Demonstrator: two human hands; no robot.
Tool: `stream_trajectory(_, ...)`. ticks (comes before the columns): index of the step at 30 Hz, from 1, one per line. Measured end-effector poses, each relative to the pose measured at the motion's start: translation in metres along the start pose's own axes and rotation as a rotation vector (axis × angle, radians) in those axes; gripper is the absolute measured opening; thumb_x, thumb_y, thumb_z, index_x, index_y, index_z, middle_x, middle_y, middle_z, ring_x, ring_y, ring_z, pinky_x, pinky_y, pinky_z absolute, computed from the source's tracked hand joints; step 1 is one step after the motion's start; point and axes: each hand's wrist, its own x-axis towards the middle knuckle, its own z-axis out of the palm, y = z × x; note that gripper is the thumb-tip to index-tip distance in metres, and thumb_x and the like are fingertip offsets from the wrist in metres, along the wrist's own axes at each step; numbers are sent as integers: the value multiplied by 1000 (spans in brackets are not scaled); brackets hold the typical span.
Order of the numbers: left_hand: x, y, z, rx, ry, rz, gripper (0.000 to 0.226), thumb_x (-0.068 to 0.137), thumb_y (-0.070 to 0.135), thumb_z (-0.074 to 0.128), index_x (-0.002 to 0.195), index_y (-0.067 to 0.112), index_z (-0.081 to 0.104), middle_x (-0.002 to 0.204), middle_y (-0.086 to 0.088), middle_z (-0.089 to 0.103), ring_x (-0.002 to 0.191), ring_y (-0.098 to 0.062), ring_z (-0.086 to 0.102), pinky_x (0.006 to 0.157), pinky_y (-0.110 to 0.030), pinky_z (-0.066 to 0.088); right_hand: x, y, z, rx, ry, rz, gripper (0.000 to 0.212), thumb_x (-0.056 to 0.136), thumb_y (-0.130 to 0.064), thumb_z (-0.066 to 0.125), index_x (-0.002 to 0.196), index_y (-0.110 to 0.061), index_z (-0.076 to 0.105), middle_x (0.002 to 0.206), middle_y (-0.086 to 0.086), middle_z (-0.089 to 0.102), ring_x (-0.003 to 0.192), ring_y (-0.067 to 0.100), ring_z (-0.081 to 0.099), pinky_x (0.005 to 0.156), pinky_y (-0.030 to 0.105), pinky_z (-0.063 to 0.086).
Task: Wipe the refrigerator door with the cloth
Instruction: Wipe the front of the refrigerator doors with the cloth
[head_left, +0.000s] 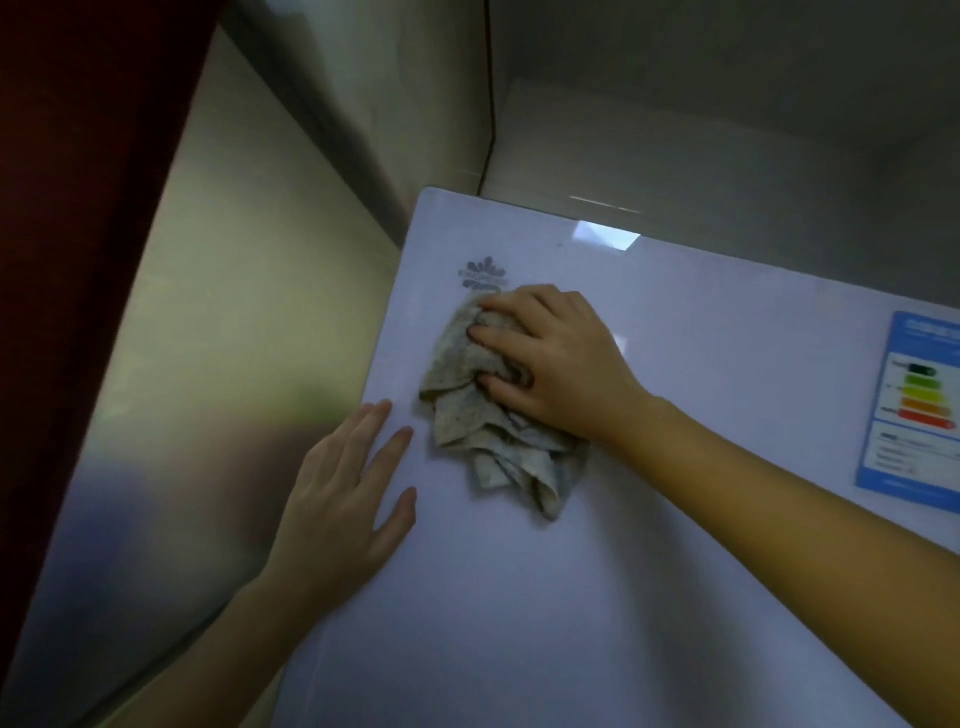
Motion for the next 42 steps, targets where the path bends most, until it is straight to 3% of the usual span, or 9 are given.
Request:
stream_trajectory(8,19,16,-1,17,30,-16,55,96,40,48,137,7,61,155,-20,45,140,-40,47,109,-49,38,-72,58,-50,-49,133,403,45,90,-43,69,128,-18,70,139,7,61,122,33,55,96,43,43)
stream_trajectory(10,30,29,0,5,36,-10,55,96,40,48,139,8,59,156,-19,45,140,-40,46,109,-49,37,-95,47,-52,-54,110,373,46,90,-43,69,128,-17,70,140,9,61,120,34,55,94,42,43)
stream_trajectory(14,49,58,6,-31,31,53,54,96,40,49,139,8,59,156,-19,44,142,-39,45,112,-48,36,-143,34,-58,-61,-24,86,45,91,-45,69,126,-18,71,139,11,63,119,34,60,96,41,45)
stream_trajectory(16,55,70,8,-40,34,77,55,96,40,48,139,7,59,156,-19,45,142,-39,45,111,-48,35,-154,51,-68,-71,-31,95,45,91,-45,69,127,-17,71,139,12,62,119,35,60,96,42,46)
stream_trajectory(24,70,105,18,-38,58,17,56,95,41,47,139,8,58,155,-20,44,142,-40,43,111,-52,35,-163,138,-113,-110,167,548,46,92,-42,65,130,-16,67,136,10,60,118,33,54,101,48,45)
stream_trajectory(27,69,112,17,-48,36,-40,58,95,43,45,142,9,55,158,-19,41,144,-40,40,113,-52,32,-185,106,-102,-90,123,494,49,91,-42,67,132,-15,66,139,13,59,120,36,55,101,49,44)
stream_trajectory(35,31,118,20,-40,1,21,58,96,41,46,139,4,56,155,-24,42,140,-45,44,109,-55,37,-306,-11,-78,35,-151,53,46,92,-46,70,129,-18,71,143,9,61,123,30,61,97,41,48)
stream_trajectory(39,23,118,23,-31,-1,35,58,97,41,45,140,4,56,155,-24,42,140,-45,44,109,-55,37,-322,15,-95,-35,-148,88,46,93,-46,68,129,-18,70,141,12,62,122,32,60,97,41,46)
stream_trajectory(42,23,118,24,-23,3,22,58,98,42,43,140,6,55,157,-22,41,142,-44,42,110,-54,35,-312,49,-108,-79,-57,282,47,91,-42,70,130,-15,70,140,14,61,121,37,59,97,46,46)
